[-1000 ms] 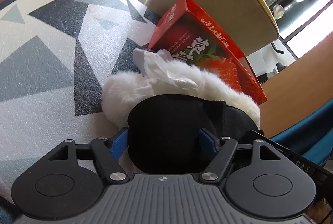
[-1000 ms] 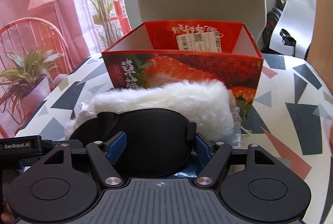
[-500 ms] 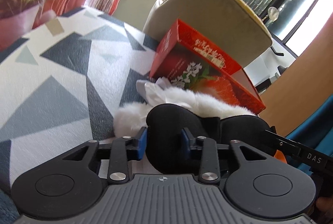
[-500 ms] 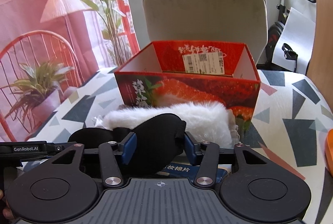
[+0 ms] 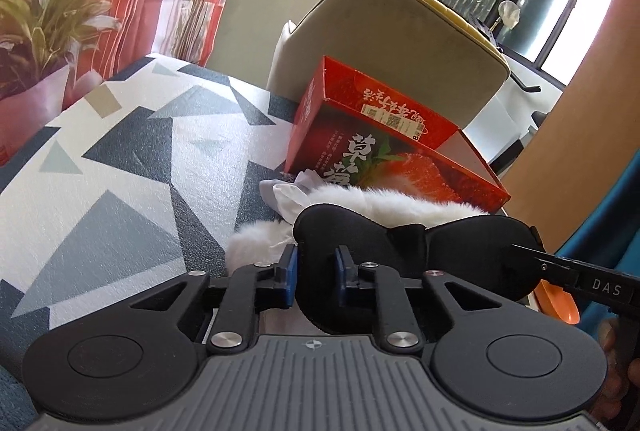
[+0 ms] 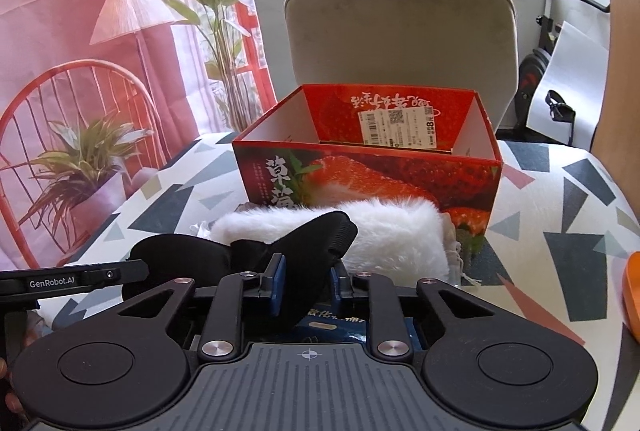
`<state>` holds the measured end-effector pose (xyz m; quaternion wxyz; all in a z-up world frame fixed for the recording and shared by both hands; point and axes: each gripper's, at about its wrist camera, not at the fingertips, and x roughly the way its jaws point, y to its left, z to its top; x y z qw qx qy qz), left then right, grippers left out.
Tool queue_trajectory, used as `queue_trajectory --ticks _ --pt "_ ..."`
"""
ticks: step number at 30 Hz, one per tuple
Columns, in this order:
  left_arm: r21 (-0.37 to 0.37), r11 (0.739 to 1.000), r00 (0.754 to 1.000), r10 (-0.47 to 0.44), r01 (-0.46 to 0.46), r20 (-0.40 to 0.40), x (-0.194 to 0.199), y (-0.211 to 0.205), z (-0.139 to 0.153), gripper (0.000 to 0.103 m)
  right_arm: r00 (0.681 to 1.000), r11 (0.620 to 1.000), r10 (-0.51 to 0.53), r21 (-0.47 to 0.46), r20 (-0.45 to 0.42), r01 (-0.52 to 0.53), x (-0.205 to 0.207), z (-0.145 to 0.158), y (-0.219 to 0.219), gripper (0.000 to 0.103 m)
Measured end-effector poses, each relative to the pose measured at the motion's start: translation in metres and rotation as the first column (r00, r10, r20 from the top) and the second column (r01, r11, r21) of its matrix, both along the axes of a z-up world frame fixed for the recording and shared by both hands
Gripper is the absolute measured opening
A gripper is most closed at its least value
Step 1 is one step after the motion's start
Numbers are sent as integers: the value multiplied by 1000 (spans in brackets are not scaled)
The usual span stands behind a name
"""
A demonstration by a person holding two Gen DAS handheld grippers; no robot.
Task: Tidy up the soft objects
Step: 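Lift the black eye mask with both grippers and carry it over the red box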
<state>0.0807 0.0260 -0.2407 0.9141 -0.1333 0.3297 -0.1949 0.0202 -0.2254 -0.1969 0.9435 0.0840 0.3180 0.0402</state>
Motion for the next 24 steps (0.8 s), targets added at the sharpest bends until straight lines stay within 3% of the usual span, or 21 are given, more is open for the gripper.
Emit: queue_trajectory --ticks 15,24 --pt "41 999 994 13 -17 105 -10 -3 17 18 999 999 -31 -7 21 31 -8 4 -2 24" --pt "47 999 992 10 -16 129 -14 -4 22 18 998 999 -38 21 58 37 -15 9 -6 23"
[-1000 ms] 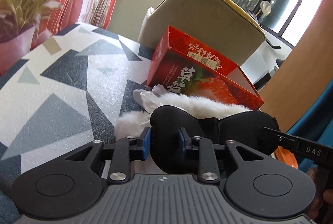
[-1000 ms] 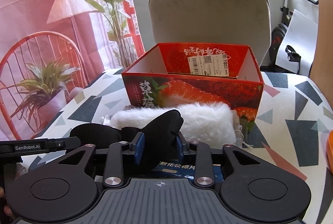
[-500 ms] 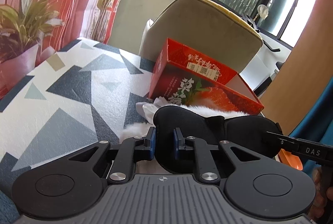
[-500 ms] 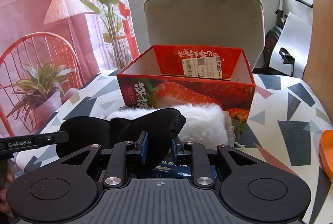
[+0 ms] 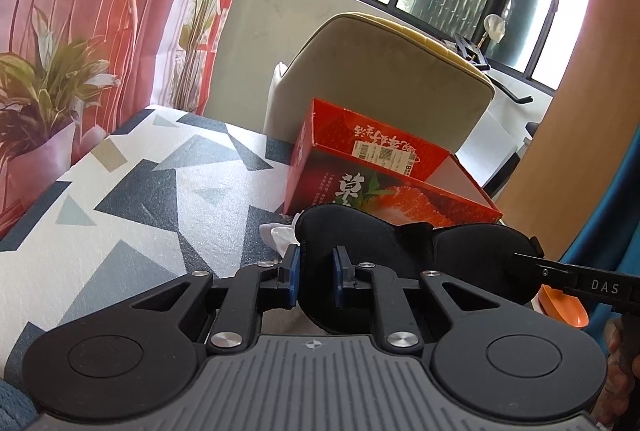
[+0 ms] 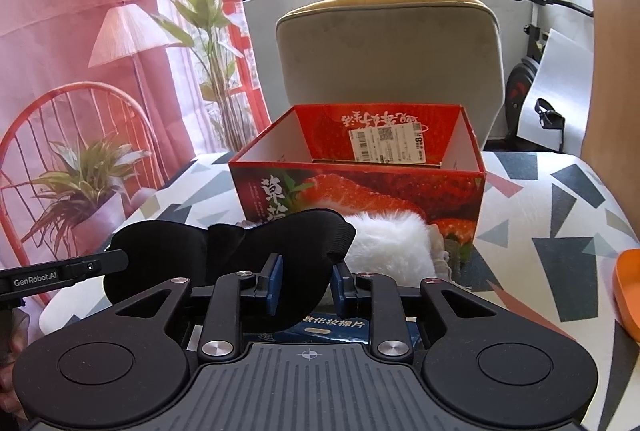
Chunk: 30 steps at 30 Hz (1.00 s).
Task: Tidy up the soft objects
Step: 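Lift the black eye mask with both grippers and carry it over the red box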
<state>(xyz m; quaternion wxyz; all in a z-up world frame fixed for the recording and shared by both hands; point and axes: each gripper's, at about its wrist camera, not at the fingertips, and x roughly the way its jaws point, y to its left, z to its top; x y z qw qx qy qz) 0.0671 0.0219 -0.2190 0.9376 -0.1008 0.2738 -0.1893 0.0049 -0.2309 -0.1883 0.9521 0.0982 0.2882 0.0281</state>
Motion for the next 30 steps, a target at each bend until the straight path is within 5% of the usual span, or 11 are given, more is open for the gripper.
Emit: queue_trajectory --ticks 19,30 --pt "174 984 967 -80 38 240 32 -32 79 17 985 985 145 -112 92 -135 45 71 -3 17" --pt "222 972 967 -125 75 221 109 -80 92 17 994 992 86 -101 65 -79 123 78 -36 16"
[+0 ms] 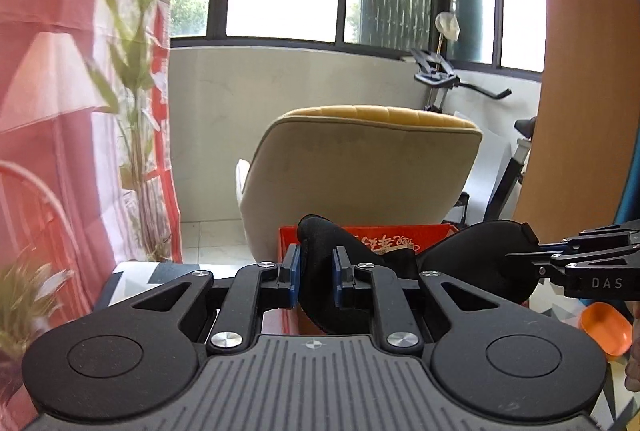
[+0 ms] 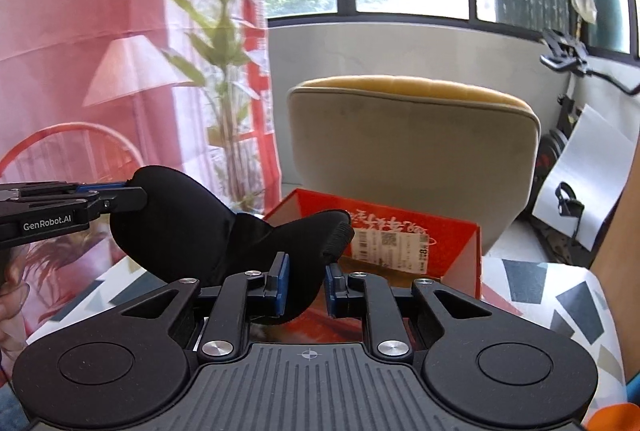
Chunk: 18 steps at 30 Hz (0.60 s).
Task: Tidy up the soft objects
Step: 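Lift the black eye mask with both grippers and carry it over the red box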
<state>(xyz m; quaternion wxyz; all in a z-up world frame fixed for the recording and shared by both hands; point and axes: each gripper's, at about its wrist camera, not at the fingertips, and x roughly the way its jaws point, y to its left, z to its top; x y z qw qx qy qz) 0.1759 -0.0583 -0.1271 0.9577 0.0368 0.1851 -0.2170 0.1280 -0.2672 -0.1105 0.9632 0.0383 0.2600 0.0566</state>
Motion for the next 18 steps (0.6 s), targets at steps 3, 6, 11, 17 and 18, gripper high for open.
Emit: queue_trajectory --ticks 3,6,11,17,18 --pt "38 999 1000 7 -7 -7 23 -19 -4 17 999 1000 -28 1 -28 28 27 -7 -9 16" --pt "89 996 1000 -8 9 -18 47 -41 -11 17 997 999 -40 -8 -66 39 53 -17 -18 16" --pt "139 989 991 -38 56 -129 88 -72 -38 17 986 998 -59 -4 -154 59 95 -39 -36 15" --pt "158 985 959 -26 73 -281 130 -95 -77 17 957 991 -103 49 -271 121 132 -81 -53 14" --pt "181 980 961 -29 82 -276 132 -99 -82 17 952 991 -106 48 -287 125 138 -87 -54 14"
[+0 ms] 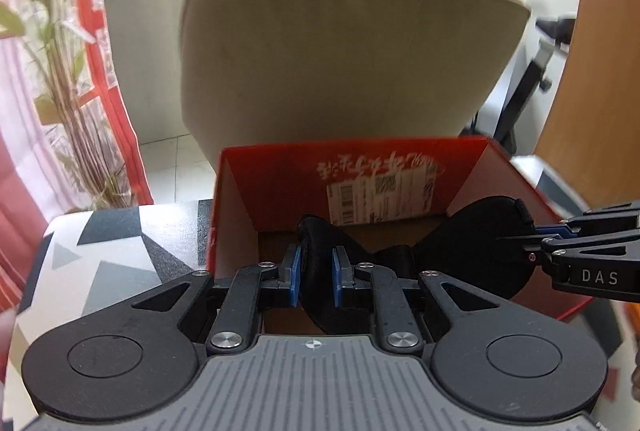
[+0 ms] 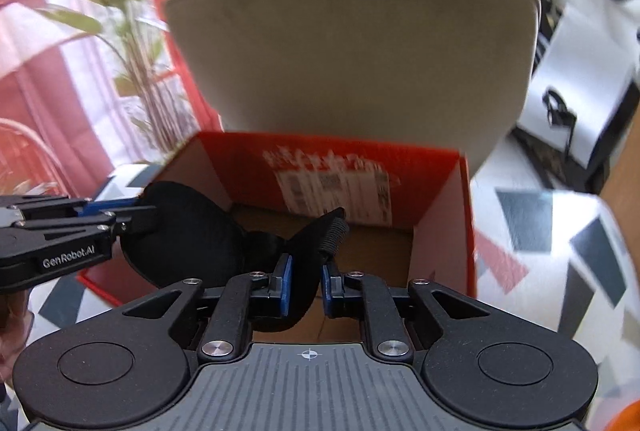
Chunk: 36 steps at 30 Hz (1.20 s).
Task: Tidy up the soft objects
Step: 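Lift the black eye mask with both grippers and carry it over the red box, then lower the mask into the red box and open both grippers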
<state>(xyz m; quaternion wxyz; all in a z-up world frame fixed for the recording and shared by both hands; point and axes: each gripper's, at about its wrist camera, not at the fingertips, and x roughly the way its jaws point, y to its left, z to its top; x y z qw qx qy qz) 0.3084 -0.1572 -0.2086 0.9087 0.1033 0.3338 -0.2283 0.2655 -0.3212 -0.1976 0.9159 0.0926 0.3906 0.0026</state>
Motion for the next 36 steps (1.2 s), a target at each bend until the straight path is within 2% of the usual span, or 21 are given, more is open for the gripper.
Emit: queue_trajectory --ticks 3,13,24,27,29,31,32,33,35,36 --pt "50 998 999 -44 45 -19 8 -8 -13 17 999 1000 4 -4 -45 -4 11 -18 -1 14" --pt "122 984 981 -111 131 -161 27 -12 -41 17 984 1000 3 25 -180 1 34 -55 -8 13" --pt "124 982 971 -111 139 -210 34 -9 -47 18 967 1000 -8 -5 -256 7 43 -61 -2 12" --pt "123 982 974 -121 146 -193 31 -7 -44 25 963 1000 -18 -22 -268 12 42 -61 -1 13" --pt "118 982 976 -126 149 -178 31 -7 -39 34 960 999 -22 -36 -279 12 42 -61 0 16" --pt "102 982 976 -139 158 -169 28 -4 -33 50 959 999 -27 -52 -282 13 41 -59 1 21" --pt "95 983 977 -142 158 -160 26 -3 -29 55 959 998 -25 -58 -281 9 40 -57 2 22" --pt "91 983 979 -142 157 -149 24 -1 -26 57 960 998 -16 -61 -281 -1 39 -55 3 24" --pt "82 985 981 -143 154 -130 21 3 -18 57 961 995 -14 -95 -275 -13 37 -50 6 34" --pt "79 986 983 -138 148 -120 20 5 -14 57 964 993 -20 -119 -265 -12 35 -46 8 35"
